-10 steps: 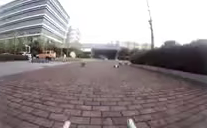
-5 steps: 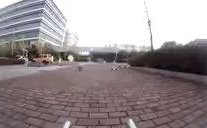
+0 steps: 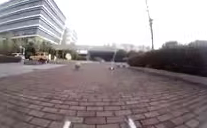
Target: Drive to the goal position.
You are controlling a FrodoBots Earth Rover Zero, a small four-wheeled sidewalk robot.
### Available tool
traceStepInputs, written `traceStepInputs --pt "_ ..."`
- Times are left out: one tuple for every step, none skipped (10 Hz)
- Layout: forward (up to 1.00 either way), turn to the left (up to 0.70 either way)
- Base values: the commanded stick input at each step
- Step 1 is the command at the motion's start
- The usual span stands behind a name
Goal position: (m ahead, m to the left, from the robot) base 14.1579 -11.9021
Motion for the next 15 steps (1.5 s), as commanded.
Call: traceStepInputs --pt "0.7 -0.12" --pt "0.7 -0.12" --pt "0.7 -0.12" --pt "0.7 -0.12" --pt "0.7 -0.12" --pt "0.7 -0.12" --pt "0.7 -0.12" --pt "0.68 -0.13" --pt "0.55 -0.17" --pt "0.45 -0.19" --pt "0.45 -0.15" --pt "0.45 -0.13" --pt "0.45 -0.12" --pt "0.45 -0.08" --pt "0.45 -0.04"
